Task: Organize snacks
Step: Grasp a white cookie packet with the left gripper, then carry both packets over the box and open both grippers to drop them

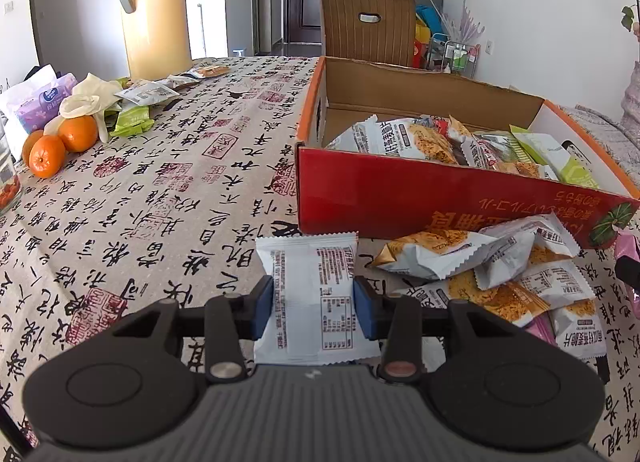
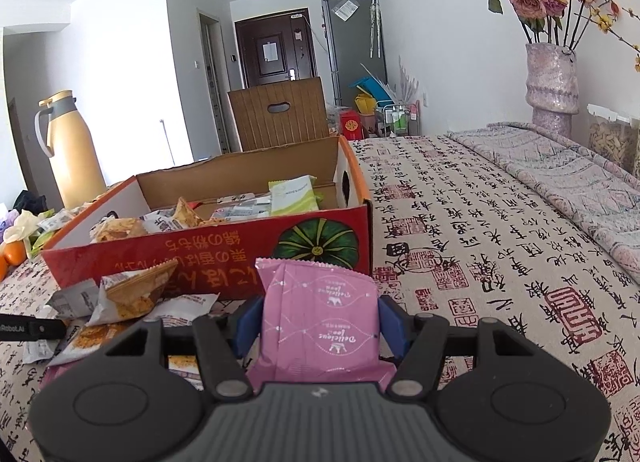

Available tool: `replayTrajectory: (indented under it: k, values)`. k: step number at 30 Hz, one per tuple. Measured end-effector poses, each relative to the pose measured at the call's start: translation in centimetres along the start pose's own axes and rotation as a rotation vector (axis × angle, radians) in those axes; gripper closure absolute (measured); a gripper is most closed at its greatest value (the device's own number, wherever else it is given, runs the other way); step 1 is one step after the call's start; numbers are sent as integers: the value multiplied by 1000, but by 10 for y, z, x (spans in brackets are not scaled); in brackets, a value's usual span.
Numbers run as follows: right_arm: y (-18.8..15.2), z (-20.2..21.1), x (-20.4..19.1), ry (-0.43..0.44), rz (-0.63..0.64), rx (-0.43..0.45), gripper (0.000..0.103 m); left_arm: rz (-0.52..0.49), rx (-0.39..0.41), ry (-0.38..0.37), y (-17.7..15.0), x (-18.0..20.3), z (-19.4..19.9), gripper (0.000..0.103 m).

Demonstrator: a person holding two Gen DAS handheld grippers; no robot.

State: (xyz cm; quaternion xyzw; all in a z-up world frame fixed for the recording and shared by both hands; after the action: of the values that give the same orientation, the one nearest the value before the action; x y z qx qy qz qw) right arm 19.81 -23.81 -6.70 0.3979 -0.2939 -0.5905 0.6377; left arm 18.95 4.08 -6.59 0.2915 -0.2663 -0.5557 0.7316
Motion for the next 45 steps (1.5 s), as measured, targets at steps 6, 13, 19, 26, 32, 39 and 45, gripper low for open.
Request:
replayTrajectory:
  k: [6, 13, 19, 26, 32, 39, 45]
  values:
    - [0, 4, -1, -5, 6, 10, 42, 9, 6, -4, -3, -5, 5, 60]
    - [0, 7, -1, -11, 11, 22, 42, 11, 27, -14, -2, -9, 14, 60]
    - [6, 19, 0, -13, 2, 50, 42, -1, 72, -33, 7, -6, 30, 60]
    - [24, 31, -9, 11, 20, 98, 42, -35, 134, -68, 27, 6, 48, 60]
    - [47, 30, -20, 30, 46, 140, 42, -62, 196, -72, 51, 20, 57, 60]
    - [76, 12, -39, 66, 75, 158, 42, -96, 244, -84, 79, 42, 54, 60]
    - [100, -12, -54, 74, 83, 164, 42, -115, 260, -84, 98, 59, 39, 60]
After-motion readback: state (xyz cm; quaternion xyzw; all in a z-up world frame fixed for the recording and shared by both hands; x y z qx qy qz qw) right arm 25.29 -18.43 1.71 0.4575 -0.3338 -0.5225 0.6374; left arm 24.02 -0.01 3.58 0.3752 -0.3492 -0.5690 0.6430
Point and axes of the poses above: each gripper's, at about its wrist camera, not at the fingertips, and z roughly against the way its jaws point, x to its right, y to its top, the point moved 5 cm from there along -z, roughly the way its jaws point, and after that the axes turned 4 degrees about z, right-handed, at the moved point
